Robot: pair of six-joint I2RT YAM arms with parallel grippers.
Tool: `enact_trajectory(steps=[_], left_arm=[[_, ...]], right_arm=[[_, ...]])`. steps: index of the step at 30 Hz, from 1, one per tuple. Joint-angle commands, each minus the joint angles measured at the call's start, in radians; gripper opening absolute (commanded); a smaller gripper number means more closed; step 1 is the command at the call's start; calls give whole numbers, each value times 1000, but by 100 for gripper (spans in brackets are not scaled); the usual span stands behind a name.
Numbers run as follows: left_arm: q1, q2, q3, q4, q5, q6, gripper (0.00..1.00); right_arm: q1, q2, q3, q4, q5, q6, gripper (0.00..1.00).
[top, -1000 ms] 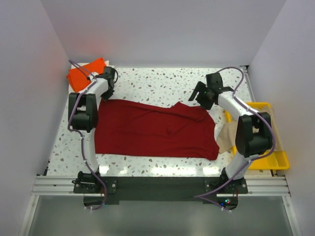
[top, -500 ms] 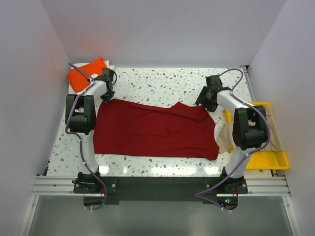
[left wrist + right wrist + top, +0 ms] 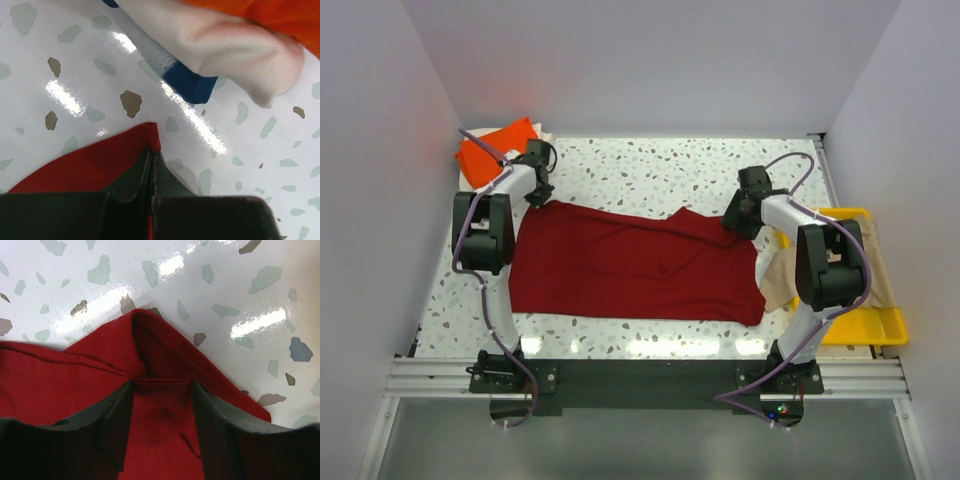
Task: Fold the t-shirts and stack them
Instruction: Fold the tshirt
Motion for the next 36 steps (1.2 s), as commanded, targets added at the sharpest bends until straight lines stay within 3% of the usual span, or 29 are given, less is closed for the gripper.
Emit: enact_trajectory(steps=[1, 7, 13, 21, 36], left_arm=[[13, -47, -8, 29, 9, 19, 0], [16, -52, -15, 36, 21, 28, 0], [24, -70, -28, 47, 49, 31, 0], [53, -133, -68, 95, 103, 40, 0], [118, -254, -179, 156, 172, 68, 0]], right_arm=[[-6, -44, -7, 63, -1, 21, 51], [-9, -50, 15, 61, -7, 33, 19], [-9, -97, 75, 18, -8, 23, 0], [-9, -123, 199, -57, 12, -2, 0], [-10, -197, 238, -95, 44, -31, 0]])
